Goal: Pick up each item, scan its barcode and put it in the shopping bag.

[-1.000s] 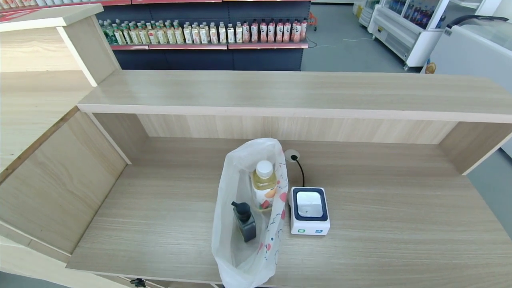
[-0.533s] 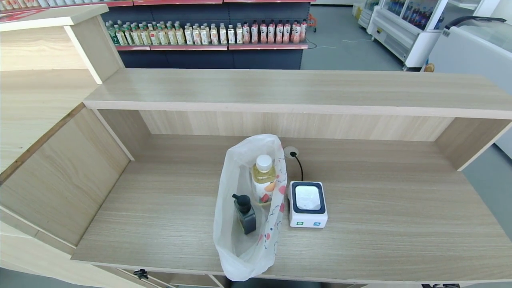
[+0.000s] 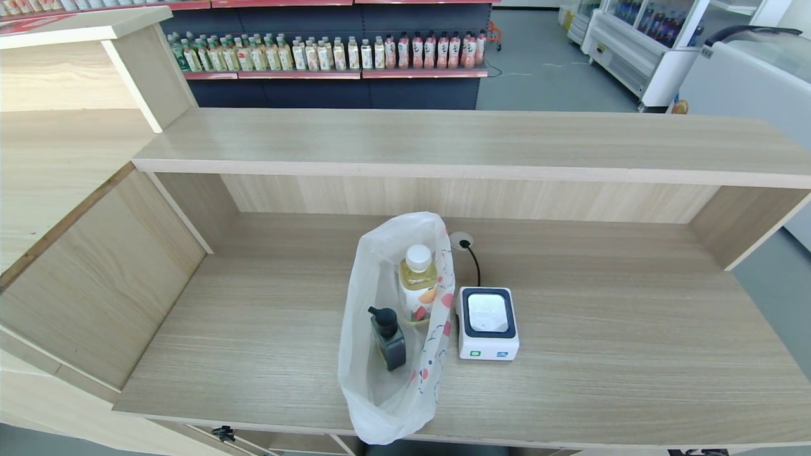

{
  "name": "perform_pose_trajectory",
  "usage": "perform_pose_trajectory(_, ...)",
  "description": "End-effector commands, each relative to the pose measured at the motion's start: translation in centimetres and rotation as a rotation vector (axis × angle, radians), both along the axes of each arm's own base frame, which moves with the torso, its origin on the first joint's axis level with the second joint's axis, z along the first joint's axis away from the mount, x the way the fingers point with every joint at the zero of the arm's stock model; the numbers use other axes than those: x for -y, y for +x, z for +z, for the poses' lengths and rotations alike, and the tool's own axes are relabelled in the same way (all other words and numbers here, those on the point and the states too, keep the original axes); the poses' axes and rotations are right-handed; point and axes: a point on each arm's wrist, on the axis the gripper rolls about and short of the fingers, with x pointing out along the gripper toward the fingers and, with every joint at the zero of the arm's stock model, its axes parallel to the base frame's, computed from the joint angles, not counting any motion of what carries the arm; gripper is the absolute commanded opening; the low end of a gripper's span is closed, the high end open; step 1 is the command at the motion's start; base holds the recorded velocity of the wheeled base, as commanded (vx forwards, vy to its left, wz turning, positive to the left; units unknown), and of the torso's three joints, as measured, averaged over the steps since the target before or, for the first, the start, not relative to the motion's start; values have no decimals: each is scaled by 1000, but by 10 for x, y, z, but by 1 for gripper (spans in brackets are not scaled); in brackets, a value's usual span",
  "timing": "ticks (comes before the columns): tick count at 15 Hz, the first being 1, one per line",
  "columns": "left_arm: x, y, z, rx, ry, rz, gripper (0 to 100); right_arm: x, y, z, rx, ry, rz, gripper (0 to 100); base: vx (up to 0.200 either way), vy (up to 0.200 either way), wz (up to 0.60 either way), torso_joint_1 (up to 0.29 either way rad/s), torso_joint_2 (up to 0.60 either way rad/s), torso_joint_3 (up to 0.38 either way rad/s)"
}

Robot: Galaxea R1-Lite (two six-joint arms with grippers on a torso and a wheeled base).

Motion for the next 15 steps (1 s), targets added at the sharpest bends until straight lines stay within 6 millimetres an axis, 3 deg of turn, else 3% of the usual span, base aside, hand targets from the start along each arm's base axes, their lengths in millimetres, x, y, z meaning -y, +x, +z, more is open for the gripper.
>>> perform_pose_trajectory(1, 0, 0, 0, 0, 0, 0, 100, 0, 0, 0, -7, -4, 6, 100, 0, 0, 0, 0, 0, 0)
perform_pose_trajectory(11, 0, 0, 0, 0, 0, 0, 100, 1, -6, -2, 125, -11, 134, 100, 0, 0, 0, 0, 0, 0)
perform_pose_trajectory(15, 0, 0, 0, 0, 0, 0, 100, 1, -6, -2, 143, 112, 129, 100, 0, 0, 0, 0, 0, 0)
